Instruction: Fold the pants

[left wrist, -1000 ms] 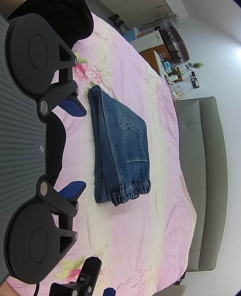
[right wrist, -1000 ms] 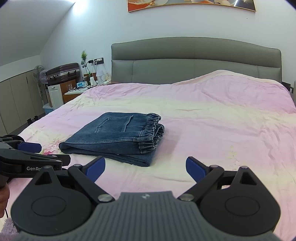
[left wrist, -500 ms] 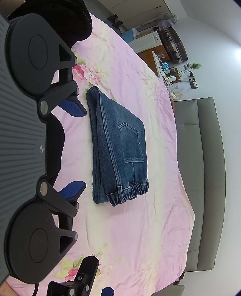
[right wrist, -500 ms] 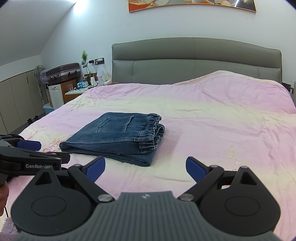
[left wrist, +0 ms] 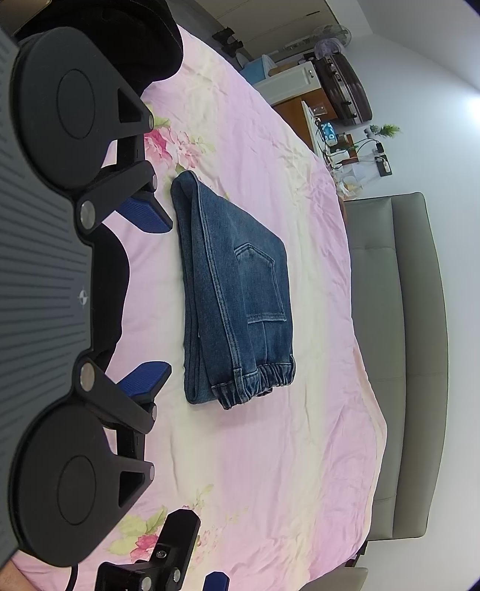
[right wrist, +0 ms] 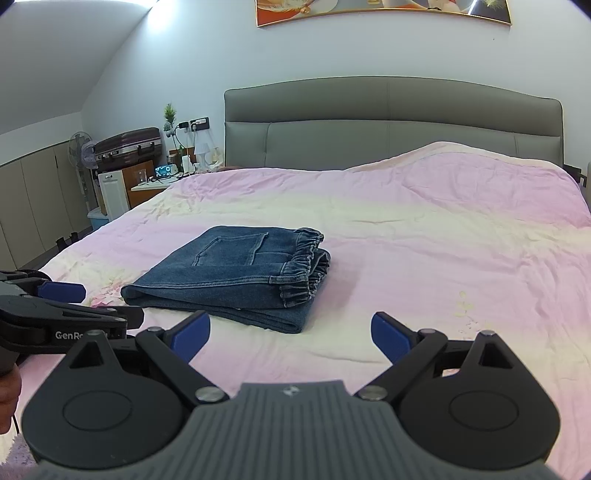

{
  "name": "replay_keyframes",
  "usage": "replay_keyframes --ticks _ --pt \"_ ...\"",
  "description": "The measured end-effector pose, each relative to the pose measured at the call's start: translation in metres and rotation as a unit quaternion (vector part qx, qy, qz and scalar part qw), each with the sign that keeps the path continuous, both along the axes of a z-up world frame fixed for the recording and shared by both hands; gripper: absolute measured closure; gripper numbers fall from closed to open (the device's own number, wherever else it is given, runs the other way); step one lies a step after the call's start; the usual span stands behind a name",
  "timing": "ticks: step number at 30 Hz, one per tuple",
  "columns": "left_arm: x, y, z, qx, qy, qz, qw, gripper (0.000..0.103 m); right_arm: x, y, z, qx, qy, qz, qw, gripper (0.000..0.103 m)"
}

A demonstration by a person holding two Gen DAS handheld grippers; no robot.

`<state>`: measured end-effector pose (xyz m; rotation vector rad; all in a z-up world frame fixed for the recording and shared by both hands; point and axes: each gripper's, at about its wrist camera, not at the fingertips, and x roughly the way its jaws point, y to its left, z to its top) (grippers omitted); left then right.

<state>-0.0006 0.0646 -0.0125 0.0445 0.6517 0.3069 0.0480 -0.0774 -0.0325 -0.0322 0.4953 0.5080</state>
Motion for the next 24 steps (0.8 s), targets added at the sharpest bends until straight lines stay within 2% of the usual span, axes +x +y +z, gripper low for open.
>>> replay_keyframes --ticks 24 --pt "-0.0027 -0.0002 0.0016 0.002 -0.007 0.002 1.0 0.011 0.0009 0.0003 0.0 0.0 0.002 0.0 1.0 0.013"
